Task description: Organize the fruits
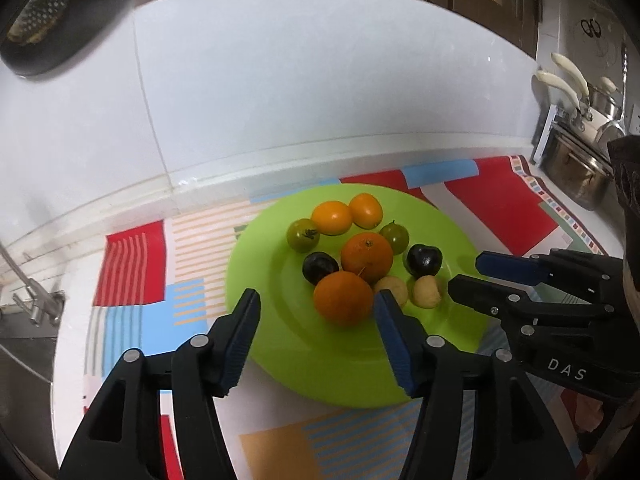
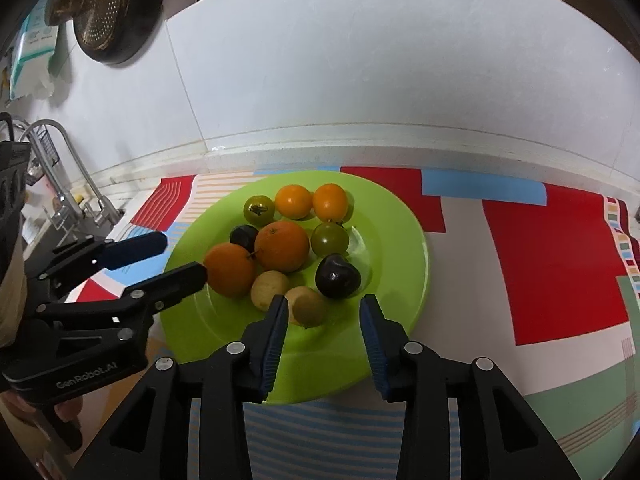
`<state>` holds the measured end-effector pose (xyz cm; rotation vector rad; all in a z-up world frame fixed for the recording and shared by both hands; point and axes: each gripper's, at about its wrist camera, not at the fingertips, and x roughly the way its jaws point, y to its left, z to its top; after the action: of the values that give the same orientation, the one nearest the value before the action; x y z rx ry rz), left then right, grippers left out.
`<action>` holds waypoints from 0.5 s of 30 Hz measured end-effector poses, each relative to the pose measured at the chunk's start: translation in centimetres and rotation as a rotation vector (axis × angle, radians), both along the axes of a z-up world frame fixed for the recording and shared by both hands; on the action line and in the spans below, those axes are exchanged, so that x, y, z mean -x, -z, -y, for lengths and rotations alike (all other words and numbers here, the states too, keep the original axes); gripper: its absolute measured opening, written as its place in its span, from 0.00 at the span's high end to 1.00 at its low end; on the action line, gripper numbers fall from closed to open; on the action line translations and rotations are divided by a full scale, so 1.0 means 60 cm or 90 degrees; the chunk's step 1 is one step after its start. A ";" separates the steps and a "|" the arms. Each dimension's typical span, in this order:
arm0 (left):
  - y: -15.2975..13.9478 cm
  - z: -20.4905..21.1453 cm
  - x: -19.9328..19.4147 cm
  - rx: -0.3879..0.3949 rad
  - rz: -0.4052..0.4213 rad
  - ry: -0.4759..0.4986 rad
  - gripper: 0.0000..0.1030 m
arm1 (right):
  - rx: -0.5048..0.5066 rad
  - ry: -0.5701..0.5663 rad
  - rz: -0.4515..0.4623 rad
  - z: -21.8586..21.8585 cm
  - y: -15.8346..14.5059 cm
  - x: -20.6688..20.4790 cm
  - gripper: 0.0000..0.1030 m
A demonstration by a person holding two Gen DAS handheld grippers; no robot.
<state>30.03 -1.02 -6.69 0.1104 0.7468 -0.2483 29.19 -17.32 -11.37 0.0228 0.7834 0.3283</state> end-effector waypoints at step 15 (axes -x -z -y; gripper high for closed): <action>-0.098 -0.022 0.121 0.020 0.069 -0.071 0.26 | -0.014 0.029 0.066 0.013 -0.079 0.101 0.55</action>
<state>22.75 0.28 -0.80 0.0517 0.6382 -0.1465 23.15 -18.09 -6.61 0.0441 0.6755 0.2933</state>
